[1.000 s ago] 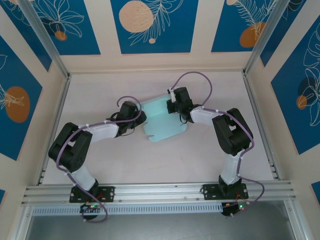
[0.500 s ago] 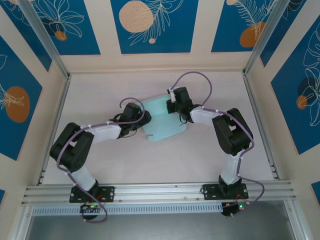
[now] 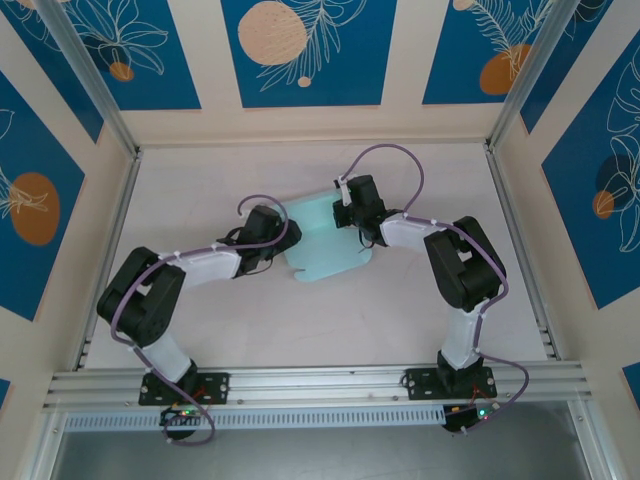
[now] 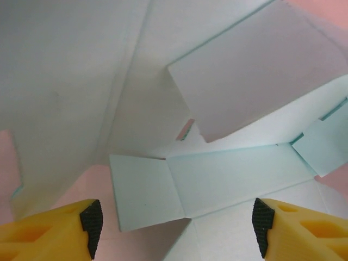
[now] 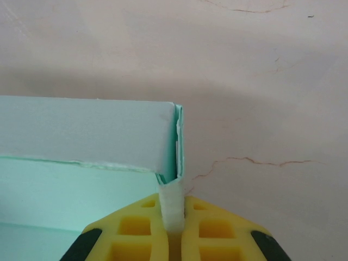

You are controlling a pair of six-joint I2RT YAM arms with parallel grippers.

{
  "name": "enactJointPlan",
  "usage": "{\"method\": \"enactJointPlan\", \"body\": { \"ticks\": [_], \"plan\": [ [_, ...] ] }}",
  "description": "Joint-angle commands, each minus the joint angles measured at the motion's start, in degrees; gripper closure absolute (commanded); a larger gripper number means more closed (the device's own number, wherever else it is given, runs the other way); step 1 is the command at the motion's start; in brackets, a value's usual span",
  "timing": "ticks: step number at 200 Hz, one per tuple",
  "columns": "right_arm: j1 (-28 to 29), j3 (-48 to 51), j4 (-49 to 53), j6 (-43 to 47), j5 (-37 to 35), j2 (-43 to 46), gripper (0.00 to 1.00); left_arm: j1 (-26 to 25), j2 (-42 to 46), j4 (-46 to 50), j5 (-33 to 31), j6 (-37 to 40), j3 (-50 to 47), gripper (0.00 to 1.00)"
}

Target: Fold the paper box

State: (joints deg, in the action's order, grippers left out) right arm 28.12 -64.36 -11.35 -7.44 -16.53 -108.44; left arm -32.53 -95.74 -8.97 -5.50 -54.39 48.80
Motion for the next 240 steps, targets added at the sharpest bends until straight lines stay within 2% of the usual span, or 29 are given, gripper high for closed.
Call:
{"method": "enactJointPlan", "body": {
  "ticks": [1, 11, 85, 103, 128, 143, 162, 205, 229, 240],
  "plan": [
    [0.4, 0.7, -1.7, -0.4, 0.4, 2.1, 1.0, -1.0, -2.1, -5.4, 2.9, -0.6, 0.8, 0.31],
    [0.4, 0.8, -1.6, -0.4, 0.4, 2.1, 1.0, -1.3, -2.3, -6.8, 3.2, -0.3, 1.1, 0.35],
    [0.7, 0.8, -1.7, -1.0, 0.5, 1.7, 1.0, -2.2, -6.2, -9.3, 5.1, 1.1, 4.7, 0.41],
    [0.9, 0.5, -1.1, -1.1, 0.0, 1.4, 1.0, -2.2, -6.7, -9.2, 4.7, 0.5, 4.8, 0.47],
    [0.8, 0.8, -1.4, -1.2, -1.0, 1.4, 1.0, -2.2, -5.3, -9.0, 4.8, 1.4, 4.1, 0.47],
    [0.8, 1.0, -1.6, -1.3, -1.4, 1.3, 1.0, -2.2, -3.0, -8.0, 5.2, 2.8, 3.4, 0.43],
    [0.7, 1.0, -1.5, -1.7, -1.7, 1.3, 1.0, -2.2, 1.0, -4.9, 6.0, 5.3, 2.4, 0.34],
    [0.7, 0.2, -1.0, -2.1, -1.3, 1.1, 1.0, -2.2, 12.6, -1.9, 10.2, 9.4, -2.3, 0.29],
    [0.6, -0.1, -0.7, -2.3, -0.9, 1.1, 1.0, -1.4, 19.5, 2.0, 6.2, 13.0, -4.7, 0.27],
    [0.7, -0.2, -0.6, -2.5, -0.7, 1.1, 1.0, 0.6, 21.8, 3.7, 3.6, 14.0, -6.0, 0.27]
  ]
}}
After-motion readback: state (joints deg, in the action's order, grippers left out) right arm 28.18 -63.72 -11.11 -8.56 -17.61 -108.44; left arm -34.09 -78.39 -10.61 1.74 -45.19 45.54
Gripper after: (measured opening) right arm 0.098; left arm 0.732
